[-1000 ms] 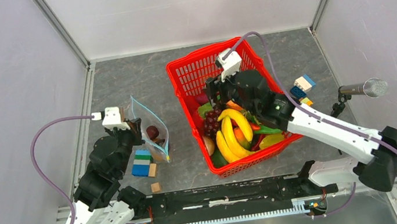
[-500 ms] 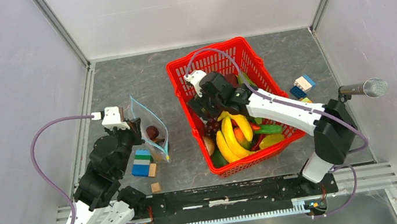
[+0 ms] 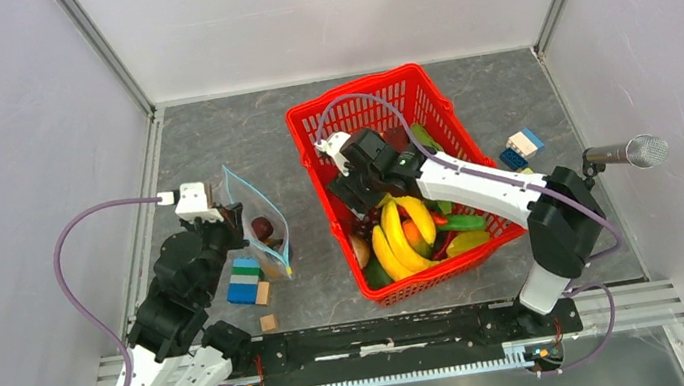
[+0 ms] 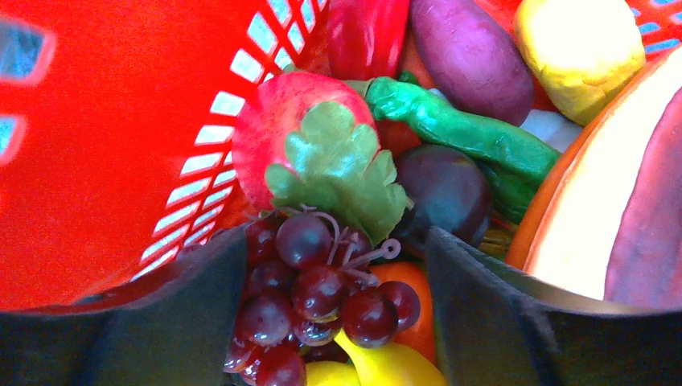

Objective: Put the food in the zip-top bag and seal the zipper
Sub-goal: Pick up the fake fruit from the bin.

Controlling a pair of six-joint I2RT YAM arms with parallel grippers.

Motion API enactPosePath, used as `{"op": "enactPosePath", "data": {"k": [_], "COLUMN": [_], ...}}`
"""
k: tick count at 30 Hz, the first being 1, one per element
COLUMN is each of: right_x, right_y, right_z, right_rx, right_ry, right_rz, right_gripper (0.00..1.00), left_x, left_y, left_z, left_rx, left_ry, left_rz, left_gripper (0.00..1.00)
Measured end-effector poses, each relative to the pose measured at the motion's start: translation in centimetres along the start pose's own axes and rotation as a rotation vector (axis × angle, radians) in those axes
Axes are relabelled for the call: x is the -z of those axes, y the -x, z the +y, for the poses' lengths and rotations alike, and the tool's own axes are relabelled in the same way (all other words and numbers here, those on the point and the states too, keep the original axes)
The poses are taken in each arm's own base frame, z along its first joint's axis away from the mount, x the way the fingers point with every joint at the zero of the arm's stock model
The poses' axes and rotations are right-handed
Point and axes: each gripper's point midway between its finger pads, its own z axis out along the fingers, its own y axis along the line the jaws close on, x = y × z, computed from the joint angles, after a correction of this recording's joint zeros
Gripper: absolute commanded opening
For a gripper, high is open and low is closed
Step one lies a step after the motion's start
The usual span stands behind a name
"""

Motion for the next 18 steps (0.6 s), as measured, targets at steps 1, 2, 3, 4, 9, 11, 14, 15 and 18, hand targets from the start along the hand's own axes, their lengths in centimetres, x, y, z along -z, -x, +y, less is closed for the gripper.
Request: {"op": "enactPosePath", "data": {"k": [1,2,3,4,9,11,14,15,18], "right_x": [0.1,0.3,0.4,0.5,1.1,1.4,2.1,2.4,3.9], "right_y": [-0.1,-0.3,-0.4,-0.4,0.2,0.6,0.9,0.9,1.1], "right_z": [0.1,0.2,0.3,0.3,0.2,0.0,-0.3,-0.5,-0.9], "right_rx": [0.004,0.000,0.002,0.004,-0.006,-0.015,-0.027,-0.032,-0.063], "right_ry": [0.006,0.016,0.023,0.028,0.026,0.018,-0.001,-0.007,-0.028], "right_rz": [-0.003,-0.003,-0.005,-0.009,-0.041,-0.063,-0.111,-0.129,-0.220], "right_gripper": [0.60,0.53,0.45,0.40,0.13,0.02,0.00,0.00,0.00], "left_x": [0.0,0.0,0.0,0.0,-0.1,-0.1,-0.1,-0.1,-0.1], "left_y": [0.0,0.0,0.0,0.0,0.0,0.0,0.0,0.0,0.0], "left_z": [0.0,0.0,0.0,0.0,0.0,0.1,0.1,0.1,0.0], "left_rx": [0.000,0.001,0.001,0.002,0.003,0.004,0.008,0.010,0.016], "left_ry": [-0.002,-0.003,-0.004,-0.004,-0.003,-0.001,0.002,0.002,-0.002], "left_rz": [0.001,0.002,0.002,0.002,0.002,0.002,0.002,0.002,0.004], "left_gripper": [0.02,0.02,0.02,0.02,0.02,0.02,0.02,0.02,0.02]}}
